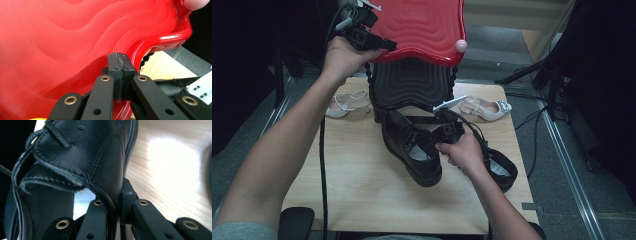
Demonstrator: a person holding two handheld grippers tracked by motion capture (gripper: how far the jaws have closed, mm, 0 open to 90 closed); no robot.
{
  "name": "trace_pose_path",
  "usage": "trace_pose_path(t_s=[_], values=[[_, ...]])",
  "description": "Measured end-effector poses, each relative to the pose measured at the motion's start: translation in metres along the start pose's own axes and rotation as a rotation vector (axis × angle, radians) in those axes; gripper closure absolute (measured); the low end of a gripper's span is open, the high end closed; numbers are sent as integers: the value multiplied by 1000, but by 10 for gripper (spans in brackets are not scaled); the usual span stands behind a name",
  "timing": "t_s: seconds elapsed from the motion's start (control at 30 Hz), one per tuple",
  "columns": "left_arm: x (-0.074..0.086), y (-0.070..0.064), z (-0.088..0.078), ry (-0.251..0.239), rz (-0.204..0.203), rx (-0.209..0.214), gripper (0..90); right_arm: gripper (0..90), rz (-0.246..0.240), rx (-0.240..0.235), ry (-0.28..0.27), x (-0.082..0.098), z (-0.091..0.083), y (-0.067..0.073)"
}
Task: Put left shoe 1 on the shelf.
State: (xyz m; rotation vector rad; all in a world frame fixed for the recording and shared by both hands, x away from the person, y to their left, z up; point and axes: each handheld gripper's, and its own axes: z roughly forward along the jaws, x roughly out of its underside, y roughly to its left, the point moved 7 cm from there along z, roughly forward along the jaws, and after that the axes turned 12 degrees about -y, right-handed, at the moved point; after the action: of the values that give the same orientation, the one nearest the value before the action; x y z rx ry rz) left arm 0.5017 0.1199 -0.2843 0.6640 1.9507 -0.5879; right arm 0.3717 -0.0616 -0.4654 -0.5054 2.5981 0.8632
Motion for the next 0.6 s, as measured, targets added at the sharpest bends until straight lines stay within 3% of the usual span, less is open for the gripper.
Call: trace_pose_path(t_s=[0.13, 0.23, 0.4, 0.6], values=[[0, 0, 0, -1, 0, -2, 900, 870, -9, -12, -14, -3, -9, 4], [0, 0, 0, 2, 4, -6, 900, 871, -18, -37, -52, -10, -26, 12], [0, 0, 0, 1, 3, -10, 900, 870, -32, 3, -123, -31, -35, 14], [0, 0, 0, 0, 2, -5, 900, 870, -10, 64, -226, -63, -23, 12]])
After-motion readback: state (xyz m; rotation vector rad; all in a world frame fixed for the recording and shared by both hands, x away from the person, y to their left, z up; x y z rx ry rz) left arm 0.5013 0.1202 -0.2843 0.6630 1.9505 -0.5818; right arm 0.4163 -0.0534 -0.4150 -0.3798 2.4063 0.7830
